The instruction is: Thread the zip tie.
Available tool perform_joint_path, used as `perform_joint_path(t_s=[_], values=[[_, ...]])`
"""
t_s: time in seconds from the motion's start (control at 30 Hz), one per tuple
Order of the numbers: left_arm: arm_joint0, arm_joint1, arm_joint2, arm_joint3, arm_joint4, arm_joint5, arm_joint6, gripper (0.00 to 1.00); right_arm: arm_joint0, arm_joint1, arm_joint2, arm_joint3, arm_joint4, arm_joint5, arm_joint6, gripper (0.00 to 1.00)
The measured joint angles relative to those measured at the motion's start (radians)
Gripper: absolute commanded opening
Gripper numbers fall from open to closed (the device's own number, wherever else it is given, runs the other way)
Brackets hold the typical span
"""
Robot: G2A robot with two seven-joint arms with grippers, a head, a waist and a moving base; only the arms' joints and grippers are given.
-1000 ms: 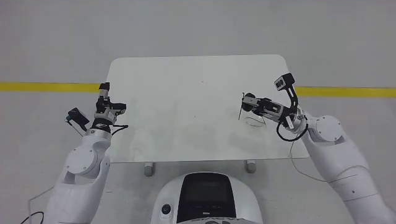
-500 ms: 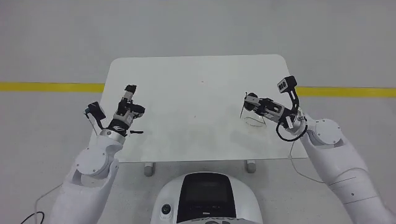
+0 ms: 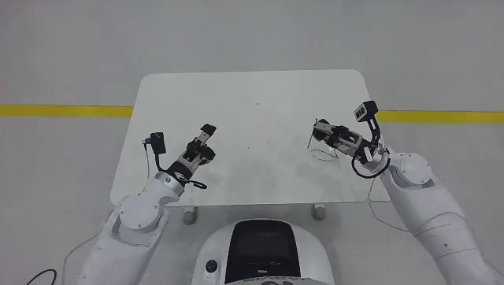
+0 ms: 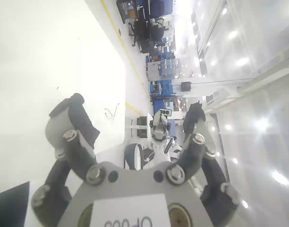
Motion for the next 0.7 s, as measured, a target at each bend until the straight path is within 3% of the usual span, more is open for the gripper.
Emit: perform_joint_path(t_s=[0.1,0.2,0.33,0.5,0.57,0.7], values=[[-0.015,-0.001,0.024,0.003,-0.005,-0.001,-0.025,1.0,-0.005,-0.003,-0.003,-0.01,-0.002,0.005,-0.028,0.0],[-0.045,-0.005,0.082,-0.004,-0.004,0.001,-0.081,1.0,-0.013,-0.009,-0.01,-0.009,0.003,-0.002,-0.061,0.0],[-0.1,-0.014,0.18,-0.004,0.017,0.024,-0.109,1.0,-0.02,-0.016,-0.019,0.014,0.021,-0.015,-0.066,0.0],[-0.169,-0.029,0.309,0.031,0.048,0.059,-0.121,1.0,-0.028,-0.023,-0.028,0.022,0.019,-0.015,-0.078,0.0],[-0.187,-0.034,0.334,0.043,0.048,0.064,-0.102,1.0,-0.031,-0.024,-0.029,0.019,0.008,-0.015,-0.075,0.0],[-0.19,-0.035,0.338,0.044,0.047,0.058,-0.098,1.0,-0.031,-0.024,-0.029,0.019,0.006,-0.015,-0.074,0.0]])
